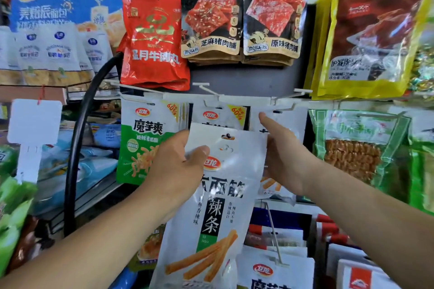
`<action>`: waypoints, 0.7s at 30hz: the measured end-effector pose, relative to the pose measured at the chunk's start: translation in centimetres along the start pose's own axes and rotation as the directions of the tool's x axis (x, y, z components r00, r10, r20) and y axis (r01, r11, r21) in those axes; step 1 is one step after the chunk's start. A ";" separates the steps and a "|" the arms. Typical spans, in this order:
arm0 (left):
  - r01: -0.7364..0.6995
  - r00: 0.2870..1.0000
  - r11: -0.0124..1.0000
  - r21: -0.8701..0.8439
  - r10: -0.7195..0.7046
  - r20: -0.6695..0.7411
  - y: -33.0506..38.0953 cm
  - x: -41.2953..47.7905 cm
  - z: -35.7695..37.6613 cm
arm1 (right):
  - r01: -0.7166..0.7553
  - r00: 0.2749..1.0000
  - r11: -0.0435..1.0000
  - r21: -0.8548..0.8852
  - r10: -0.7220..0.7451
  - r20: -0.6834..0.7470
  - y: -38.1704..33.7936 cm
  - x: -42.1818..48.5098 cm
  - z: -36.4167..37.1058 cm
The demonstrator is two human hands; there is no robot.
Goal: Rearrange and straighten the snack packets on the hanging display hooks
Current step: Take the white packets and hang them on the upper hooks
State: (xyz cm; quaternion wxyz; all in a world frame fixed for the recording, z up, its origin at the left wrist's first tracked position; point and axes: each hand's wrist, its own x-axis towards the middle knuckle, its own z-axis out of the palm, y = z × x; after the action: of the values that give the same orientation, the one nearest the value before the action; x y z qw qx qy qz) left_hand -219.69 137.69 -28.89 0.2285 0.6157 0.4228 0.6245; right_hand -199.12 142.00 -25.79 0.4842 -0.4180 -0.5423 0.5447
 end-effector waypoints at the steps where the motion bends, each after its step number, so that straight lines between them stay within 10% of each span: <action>1: 0.006 1.000 1.000 -0.018 -0.006 0.005 0.3 0.0 0.8 | 0.016 0.997 0.999 0.038 -0.018 0.072 -0.1 -1.3 -0.4; 11: -0.090 0.992 0.996 0.022 0.087 0.091 1.6 0.4 5.8 | 0.333 0.891 0.942 -0.029 -0.325 -0.316 -2.6 -5.2 -4.4; 21: -0.120 0.990 0.992 -0.030 0.122 0.071 3.3 1.1 7.1 | 0.492 0.798 0.861 -0.130 -0.505 -0.329 -4.4 -4.6 -7.0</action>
State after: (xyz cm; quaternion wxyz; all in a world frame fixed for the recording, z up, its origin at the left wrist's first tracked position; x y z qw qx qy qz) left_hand -212.21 138.53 -26.41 0.2133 0.6597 0.3680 0.6196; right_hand -191.08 138.58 -22.17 0.6912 -0.3602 -0.5478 0.3040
